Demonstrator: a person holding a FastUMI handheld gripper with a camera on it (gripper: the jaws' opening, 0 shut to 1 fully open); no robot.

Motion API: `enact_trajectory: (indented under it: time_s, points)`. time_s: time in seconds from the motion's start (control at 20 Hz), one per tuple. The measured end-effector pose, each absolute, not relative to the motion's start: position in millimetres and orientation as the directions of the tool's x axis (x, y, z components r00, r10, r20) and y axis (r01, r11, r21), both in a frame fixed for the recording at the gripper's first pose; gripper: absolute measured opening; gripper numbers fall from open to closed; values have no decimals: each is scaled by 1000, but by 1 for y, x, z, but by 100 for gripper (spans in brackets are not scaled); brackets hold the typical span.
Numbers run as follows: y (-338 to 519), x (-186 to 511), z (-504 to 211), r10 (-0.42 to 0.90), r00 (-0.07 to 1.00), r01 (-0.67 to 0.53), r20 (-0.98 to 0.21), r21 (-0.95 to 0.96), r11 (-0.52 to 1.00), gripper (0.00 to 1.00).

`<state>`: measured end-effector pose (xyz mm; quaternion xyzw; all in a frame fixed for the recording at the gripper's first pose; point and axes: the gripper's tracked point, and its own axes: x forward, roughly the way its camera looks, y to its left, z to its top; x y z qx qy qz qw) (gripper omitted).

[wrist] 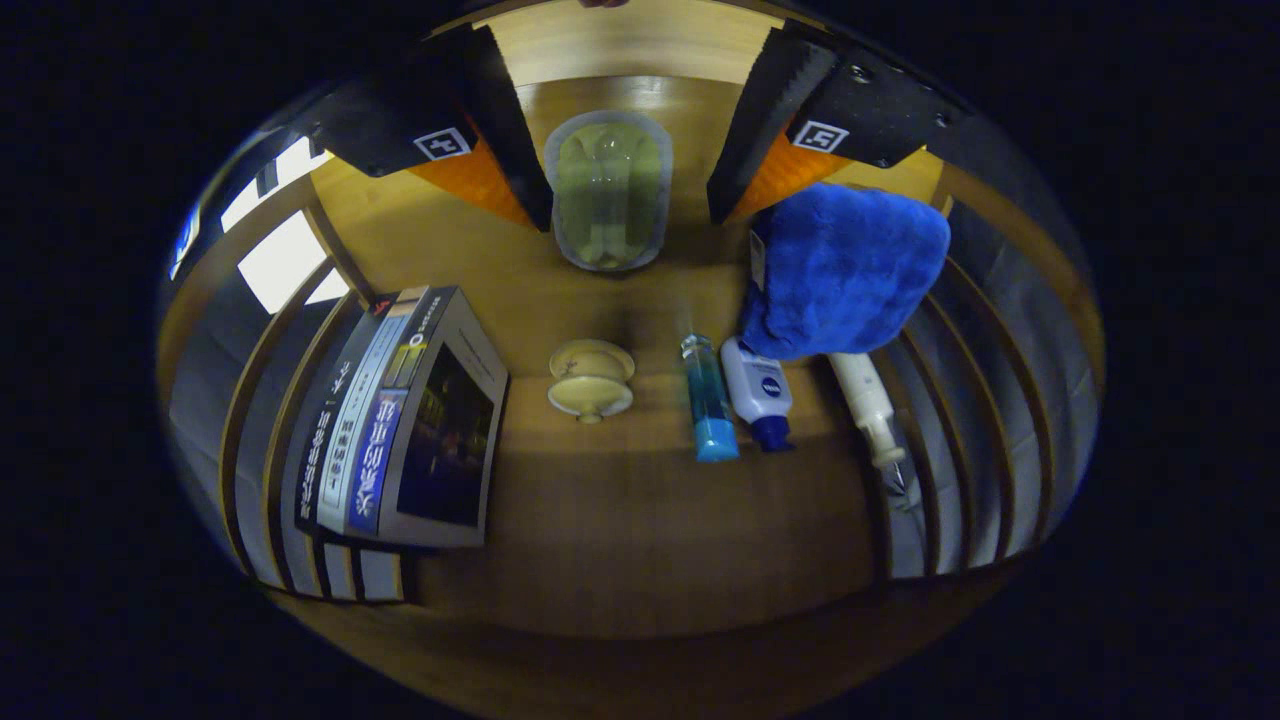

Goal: Pull open the drawer, take out the items inside it, and place them on the countertop above the cabinet.

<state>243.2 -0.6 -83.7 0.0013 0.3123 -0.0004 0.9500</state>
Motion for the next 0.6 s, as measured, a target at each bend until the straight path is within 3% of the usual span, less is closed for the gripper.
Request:
enact_trajectory:
  time_s: [0.6]
  points:
    - [33,144,9,128,913,-154,-387,-37,987,100]
